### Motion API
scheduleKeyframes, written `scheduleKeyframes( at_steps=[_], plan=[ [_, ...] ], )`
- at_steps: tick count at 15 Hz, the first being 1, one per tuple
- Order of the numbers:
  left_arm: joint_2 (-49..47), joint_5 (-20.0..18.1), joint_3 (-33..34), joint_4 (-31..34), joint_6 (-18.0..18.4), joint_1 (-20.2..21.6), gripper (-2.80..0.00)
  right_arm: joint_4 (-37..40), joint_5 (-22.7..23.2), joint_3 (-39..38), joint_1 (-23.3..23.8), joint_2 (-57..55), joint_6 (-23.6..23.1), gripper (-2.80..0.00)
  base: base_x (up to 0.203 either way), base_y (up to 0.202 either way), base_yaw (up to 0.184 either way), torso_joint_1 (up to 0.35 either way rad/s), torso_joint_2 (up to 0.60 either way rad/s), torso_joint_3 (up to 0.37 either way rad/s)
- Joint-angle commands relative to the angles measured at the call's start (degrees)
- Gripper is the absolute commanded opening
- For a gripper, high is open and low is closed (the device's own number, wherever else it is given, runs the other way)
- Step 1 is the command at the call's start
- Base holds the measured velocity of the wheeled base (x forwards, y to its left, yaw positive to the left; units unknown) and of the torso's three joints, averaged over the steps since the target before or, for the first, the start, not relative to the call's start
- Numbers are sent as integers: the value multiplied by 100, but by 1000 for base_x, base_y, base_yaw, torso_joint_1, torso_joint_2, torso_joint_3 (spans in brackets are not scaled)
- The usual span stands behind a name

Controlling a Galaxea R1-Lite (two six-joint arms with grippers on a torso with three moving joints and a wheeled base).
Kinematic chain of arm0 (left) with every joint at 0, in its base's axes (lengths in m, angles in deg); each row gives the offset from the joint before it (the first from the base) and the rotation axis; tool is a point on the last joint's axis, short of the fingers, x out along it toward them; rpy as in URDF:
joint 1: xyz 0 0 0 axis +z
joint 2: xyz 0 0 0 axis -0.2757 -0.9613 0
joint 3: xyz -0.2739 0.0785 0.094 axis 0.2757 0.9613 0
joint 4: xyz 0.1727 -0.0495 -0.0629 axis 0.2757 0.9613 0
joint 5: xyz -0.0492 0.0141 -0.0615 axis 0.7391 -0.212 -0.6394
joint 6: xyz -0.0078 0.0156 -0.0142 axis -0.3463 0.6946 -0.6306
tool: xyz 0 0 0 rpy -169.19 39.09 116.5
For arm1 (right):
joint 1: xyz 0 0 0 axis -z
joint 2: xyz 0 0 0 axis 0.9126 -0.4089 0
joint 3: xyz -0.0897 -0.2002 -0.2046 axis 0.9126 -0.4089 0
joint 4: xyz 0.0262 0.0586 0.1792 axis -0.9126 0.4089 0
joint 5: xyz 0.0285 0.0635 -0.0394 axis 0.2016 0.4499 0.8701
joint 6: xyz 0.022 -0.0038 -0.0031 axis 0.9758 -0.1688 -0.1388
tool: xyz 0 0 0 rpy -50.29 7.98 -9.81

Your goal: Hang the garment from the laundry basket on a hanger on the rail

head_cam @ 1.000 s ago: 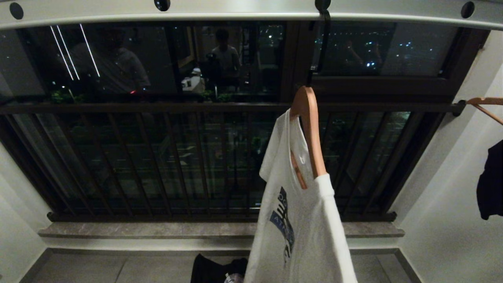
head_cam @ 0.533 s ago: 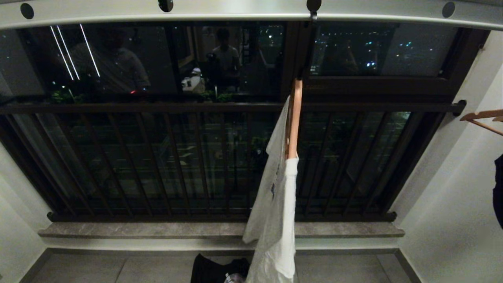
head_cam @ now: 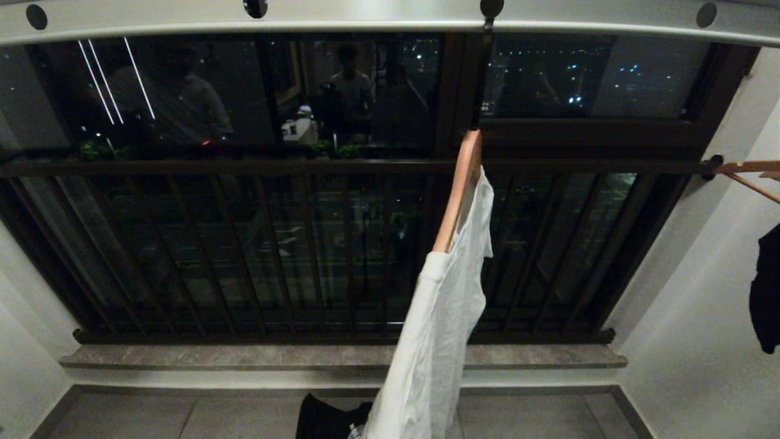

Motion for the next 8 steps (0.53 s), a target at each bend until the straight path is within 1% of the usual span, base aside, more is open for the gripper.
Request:
scheduleKeyframes(
  at_steps=[1,8],
  plan=[
    [-5,1,9,-8,-4,1,-280,-4,34,-26,-1,-7,-16,-280,0,0,0,0,0,0],
    [-5,1,9,0,-4,1,-280,-5,62,-27,-2,-7,-31,-280,0,0,0,0,0,0]
  ],
)
